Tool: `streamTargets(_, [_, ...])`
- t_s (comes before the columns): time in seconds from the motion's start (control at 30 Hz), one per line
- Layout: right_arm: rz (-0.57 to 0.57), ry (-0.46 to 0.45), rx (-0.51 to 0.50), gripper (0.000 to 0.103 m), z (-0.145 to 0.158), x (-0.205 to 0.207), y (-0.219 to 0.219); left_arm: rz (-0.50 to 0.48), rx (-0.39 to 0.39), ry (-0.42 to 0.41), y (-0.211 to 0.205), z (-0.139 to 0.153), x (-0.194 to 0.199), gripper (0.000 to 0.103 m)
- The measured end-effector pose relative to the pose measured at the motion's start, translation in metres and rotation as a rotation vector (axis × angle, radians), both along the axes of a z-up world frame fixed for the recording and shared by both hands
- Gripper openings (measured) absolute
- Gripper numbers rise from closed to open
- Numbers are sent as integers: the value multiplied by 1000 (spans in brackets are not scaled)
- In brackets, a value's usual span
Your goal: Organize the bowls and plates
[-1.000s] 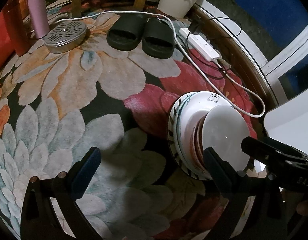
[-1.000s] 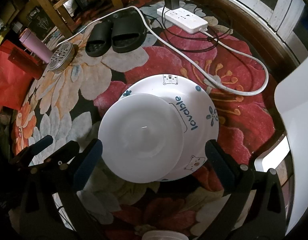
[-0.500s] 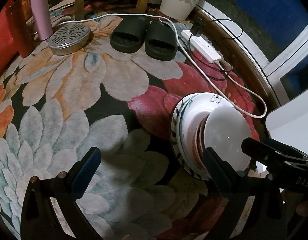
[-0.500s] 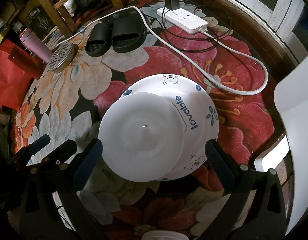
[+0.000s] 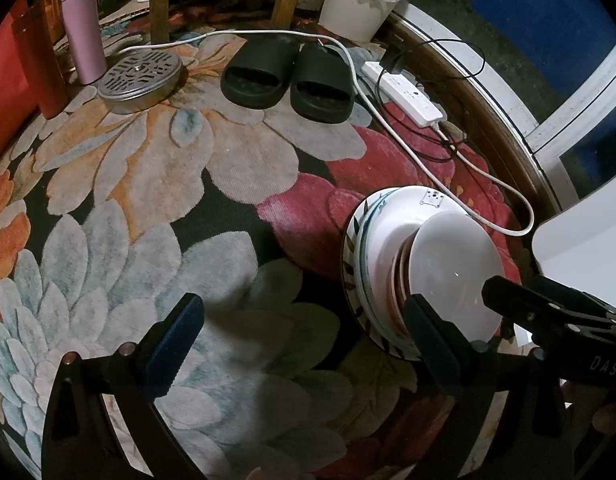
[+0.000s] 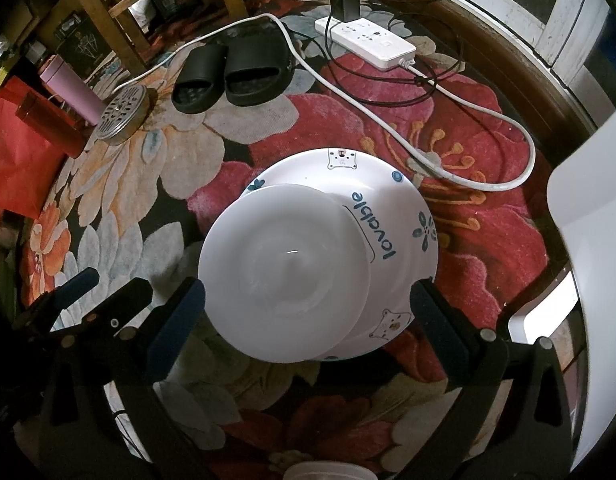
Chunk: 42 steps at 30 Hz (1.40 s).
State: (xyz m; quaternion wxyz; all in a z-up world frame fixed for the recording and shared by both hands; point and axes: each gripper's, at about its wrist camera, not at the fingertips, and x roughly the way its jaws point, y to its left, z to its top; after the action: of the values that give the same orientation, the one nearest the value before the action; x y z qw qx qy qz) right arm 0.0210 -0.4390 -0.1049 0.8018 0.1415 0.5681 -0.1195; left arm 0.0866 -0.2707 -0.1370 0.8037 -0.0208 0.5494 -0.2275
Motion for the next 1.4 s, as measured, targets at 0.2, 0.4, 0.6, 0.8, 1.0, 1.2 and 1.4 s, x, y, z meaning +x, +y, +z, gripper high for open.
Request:
streamTargets(0.2, [-1,-3,-4,103,1,1,0,0,0,0,-1,0,0,100])
streamTargets(0.4, [-1,-5,-8,103,3,2,-2,1,-1,0,-1,0,-1,100])
streamTargets(0.6, [0,-5,-8,103,2,0,0,1,-1,0,-1,0,-1,100])
streamTargets(0.8, [1,-7,-11,103,3,0,0,6,-12,0,-1,2,0,100])
streamTargets(1.0, [4,-20,-20,103,6,2,0,9,-22,-16,2,5,-1,100])
streamTargets(1.2, [22,-39,-34,103,8,2,7,23,-21,-33,10,7,-4,100])
streamTargets(1.4, [34,-51,-38,103,7,0,18,59,28,-76,20,10,-9,100])
